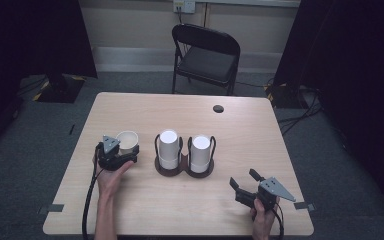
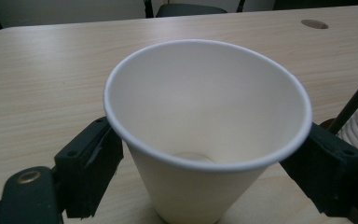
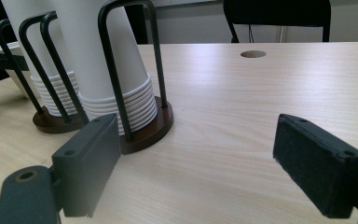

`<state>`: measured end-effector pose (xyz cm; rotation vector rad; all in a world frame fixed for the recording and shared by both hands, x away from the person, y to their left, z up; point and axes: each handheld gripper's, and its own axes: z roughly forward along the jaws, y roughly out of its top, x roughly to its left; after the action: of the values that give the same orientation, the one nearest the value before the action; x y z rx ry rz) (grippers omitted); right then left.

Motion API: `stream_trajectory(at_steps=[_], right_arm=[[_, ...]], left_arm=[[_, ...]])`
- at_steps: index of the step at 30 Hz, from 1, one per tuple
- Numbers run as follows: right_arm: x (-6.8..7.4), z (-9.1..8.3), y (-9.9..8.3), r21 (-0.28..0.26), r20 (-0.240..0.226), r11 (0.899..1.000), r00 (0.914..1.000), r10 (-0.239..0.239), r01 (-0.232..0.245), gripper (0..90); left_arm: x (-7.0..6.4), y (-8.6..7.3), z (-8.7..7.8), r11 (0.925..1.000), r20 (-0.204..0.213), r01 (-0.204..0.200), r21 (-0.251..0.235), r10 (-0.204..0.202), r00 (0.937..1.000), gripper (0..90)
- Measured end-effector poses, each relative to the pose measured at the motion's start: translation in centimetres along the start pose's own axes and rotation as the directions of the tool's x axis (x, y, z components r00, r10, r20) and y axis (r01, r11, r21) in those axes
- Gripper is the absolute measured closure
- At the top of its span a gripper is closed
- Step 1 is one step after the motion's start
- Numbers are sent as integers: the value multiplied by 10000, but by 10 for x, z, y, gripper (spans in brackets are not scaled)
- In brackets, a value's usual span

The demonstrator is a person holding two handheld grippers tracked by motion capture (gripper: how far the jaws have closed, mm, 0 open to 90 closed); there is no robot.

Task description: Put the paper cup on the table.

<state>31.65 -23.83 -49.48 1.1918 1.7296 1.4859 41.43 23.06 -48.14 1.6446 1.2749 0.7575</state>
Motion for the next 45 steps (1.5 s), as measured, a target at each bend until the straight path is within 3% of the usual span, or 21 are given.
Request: stream_trajectory(at_steps=[4, 7, 15, 17, 23, 27, 29, 32, 35, 37, 42, 45], right_arm=[[0, 0, 0, 12, -14, 10000, 10000, -6, 6, 139], [0, 0, 0, 34, -19, 10000, 10000, 2, -2, 140], [0, 0, 0, 53, -24, 10000, 10000, 64, -64, 140], [0, 0, 0, 52, -19, 10000, 10000, 60, -60, 140], [0, 0, 0, 48, 12, 10000, 10000, 49, -49, 140], [0, 0, 0, 18, 17, 10000, 10000, 42, -42, 140], [0, 0, 0, 3, 26, 10000, 10000, 29, -29, 140], [0, 0, 0, -6, 35, 10000, 10000, 37, -37, 140], [0, 0, 0, -21, 27, 10000, 10000, 34, -34, 140], [0, 0, 0, 27, 38, 10000, 10000, 15, -15, 140], [1, 0, 0, 21, 81, 10000, 9999, -71, 71, 140], [1, 0, 0, 27, 89, 10000, 10000, -26, 26, 140]], left_arm=[[0, -4, -6, 9999, -125, 13, 120, -11, 9999, 157], [-1, -1, -13, 9996, -237, -276, -20, 276, 9993, 158], [-5, -11, -28, 9997, -144, 87, -222, -90, 9999, 158], [-7, -14, -33, 9997, 99, 141, -192, -139, 9999, 157], [-21, -19, -49, 9992, 136, -158, -362, 163, 9998, 157], [-30, -24, -61, 9985, 424, -119, -528, 142, 9990, 157], [-37, -28, -65, 9980, 445, -301, -559, 326, 9985, 158], [-47, -33, -70, 9981, 546, -116, -611, 149, 9984, 164], [-61, -39, -79, 9949, 476, -446, -907, 490, 9977, 162], [-66, -43, -80, 9937, 898, -418, -1041, 512, 9946, 162], [-75, -53, -80, 9947, 866, -299, -987, 386, 9955, 165], [-81, -58, -85, 9911, 689, -507, -1228, 595, 9959, 167]])
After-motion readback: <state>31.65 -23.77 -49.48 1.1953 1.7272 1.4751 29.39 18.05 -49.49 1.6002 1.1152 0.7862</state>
